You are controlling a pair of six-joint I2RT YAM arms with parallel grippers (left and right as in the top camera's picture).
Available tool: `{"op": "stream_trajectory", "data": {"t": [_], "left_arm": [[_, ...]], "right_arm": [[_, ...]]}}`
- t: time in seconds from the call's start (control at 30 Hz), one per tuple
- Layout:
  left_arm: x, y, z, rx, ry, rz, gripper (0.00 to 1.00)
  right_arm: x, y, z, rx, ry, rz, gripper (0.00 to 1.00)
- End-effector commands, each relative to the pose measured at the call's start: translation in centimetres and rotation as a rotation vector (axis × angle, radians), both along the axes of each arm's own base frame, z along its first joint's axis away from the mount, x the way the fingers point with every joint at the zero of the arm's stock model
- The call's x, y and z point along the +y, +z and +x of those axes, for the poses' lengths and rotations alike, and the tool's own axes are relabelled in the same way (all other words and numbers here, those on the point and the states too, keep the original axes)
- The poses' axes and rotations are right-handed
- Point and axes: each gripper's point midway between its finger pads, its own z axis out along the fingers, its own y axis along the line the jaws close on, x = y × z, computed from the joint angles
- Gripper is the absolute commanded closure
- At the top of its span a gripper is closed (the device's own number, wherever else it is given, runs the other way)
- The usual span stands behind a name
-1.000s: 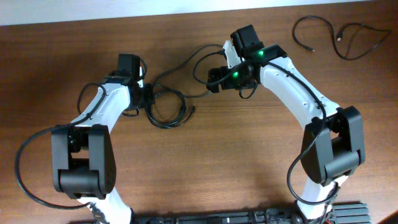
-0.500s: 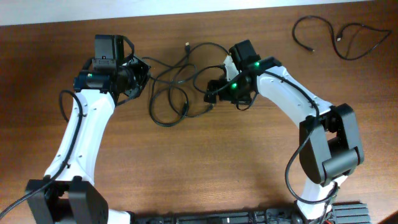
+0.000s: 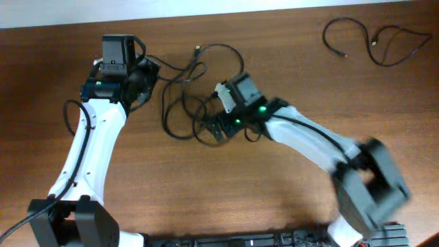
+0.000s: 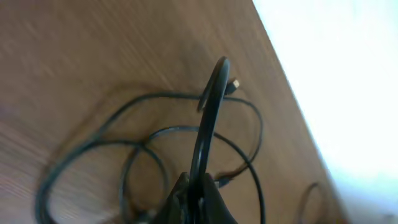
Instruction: Untangle cables
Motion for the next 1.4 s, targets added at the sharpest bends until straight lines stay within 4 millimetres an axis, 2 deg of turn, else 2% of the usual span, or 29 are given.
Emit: {"op": "stream_trajectory", "data": {"t": [0.0, 0.07, 0.13, 0.2, 0.23, 0.3, 0.37, 0.4, 0.43, 0.5, 0.53, 0.6, 0.63, 0.67, 0.73, 0.8, 0.83, 0.9, 0.93, 1.0, 1.07, 1.1, 1.17, 1.23, 1.27, 1.3, 1.37], "left_arm": [[-0.3, 1.6, -0.5, -0.052, -0.135, 0.135, 1.00], [-3.0, 1.6, -1.0, -0.054, -0.206, 0.107, 1.00], [-5.3, 1.5, -1.6, -0.052, -0.264, 0.095, 1.00], [-8.4, 1.6, -2.6, -0.050, -0.348, 0.059, 1.00], [-9.6, 1.7, -3.1, -0.049, -0.392, 0.022, 1.00], [-10.7, 1.9, -3.6, -0.044, -0.438, -0.034, 1.00], [-11.7, 2.1, -4.1, -0.039, -0.481, -0.085, 1.00], [-11.8, 2.0, -4.3, -0.029, -0.487, -0.091, 1.00], [-11.6, 1.9, -4.4, -0.022, -0.483, -0.087, 1.00], [-10.6, 1.4, -4.1, -0.012, -0.440, -0.035, 0.99], [-10.1, 1.3, -3.9, -0.015, -0.420, -0.011, 0.83], [-8.3, 1.1, -3.2, -0.019, -0.354, 0.062, 0.34], [-6.9, 0.8, -2.9, -0.010, -0.304, 0.111, 0.09], [-5.9, 0.6, -2.8, -0.002, -0.276, 0.137, 0.01], [-4.2, 0.2, -2.9, 0.022, -0.224, 0.189, 0.01], [-3.6, -0.4, -3.5, 0.060, -0.214, 0.208, 0.01], [-3.6, -0.7, -3.8, 0.074, -0.218, 0.210, 0.01], [-3.7, -1.0, -3.9, 0.088, -0.221, 0.212, 0.01], [-3.7, -1.5, -3.9, 0.100, -0.222, 0.214, 0.01], [-3.7, -2.5, -3.7, 0.124, -0.224, 0.217, 0.01], [-3.8, -3.9, -3.6, 0.162, -0.230, 0.219, 0.01], [-3.8, -4.7, -3.7, 0.186, -0.233, 0.221, 0.01], [-3.9, -5.4, -3.9, 0.209, -0.239, 0.218, 0.01], [-3.9, -5.5, -3.9, 0.212, -0.239, 0.219, 0.01], [-3.9, -5.5, -3.9, 0.212, -0.239, 0.219, 0.01], [-3.9, -5.5, -3.9, 0.212, -0.239, 0.219, 0.01], [-3.9, -5.5, -3.9, 0.212, -0.239, 0.219, 0.01]], "right_arm": [[1.9, 9.7, -2.1, -0.345, 0.343, 0.082, 0.01], [2.8, 11.3, -1.8, -0.424, 0.369, 0.110, 0.01], [3.7, 11.3, -1.3, -0.472, 0.399, 0.109, 0.01], [4.5, 10.4, -0.1, -0.494, 0.399, 0.108, 0.00], [4.0, 9.2, 1.2, -0.504, 0.357, 0.055, 0.05], [2.5, 7.6, 3.1, -0.520, 0.271, -0.060, 0.24], [1.5, 7.2, 4.3, -0.542, 0.215, -0.127, 0.36], [1.4, 7.2, 4.4, -0.547, 0.208, -0.133, 0.58], [1.4, 7.4, 4.4, -0.545, 0.202, -0.128, 0.93], [1.1, 8.6, 4.4, -0.526, 0.133, -0.079, 0.96], [0.6, 9.5, 4.3, -0.526, 0.105, -0.062, 0.96], [-1.5, 12.3, 4.0, -0.539, 0.048, -0.043, 0.96], [-3.5, 13.9, 3.8, -0.550, 0.011, -0.046, 0.96], [-5.5, 15.2, 3.8, -0.561, -0.030, -0.050, 0.96], [-9.8, 17.6, 4.2, -0.594, -0.129, -0.061, 0.96], [-17.4, 22.3, 4.9, -0.706, -0.323, -0.069, 0.96], [-22.0, 25.2, 4.8, -0.785, -0.443, -0.084, 0.96], [-27.0, 27.7, 3.9, -0.859, -0.573, -0.118, 0.96], [-31.0, 28.9, 2.9, -0.888, -0.684, -0.151, 0.96], [-36.3, 29.6, 1.4, -0.884, -0.874, -0.150, 0.96], [-41.6, 28.7, 0.6, -0.859, -1.005, -0.217, 0.96], [-44.8, 27.6, 0.2, -0.826, -1.081, -0.254, 0.96], [-49.5, 24.9, -0.1, -0.754, -1.181, -0.300, 0.96], [-54.3, 20.9, -1.0, -0.635, -1.287, -0.327, 0.96], [-57.0, 17.3, -1.6, -0.535, -1.367, -0.310, 0.96], [-58.5, 15.0, -2.0, -0.471, -1.399, -0.310, 0.96], [-61.3, 8.3, -2.9, -0.299, -1.449, -0.305, 0.96]]}}
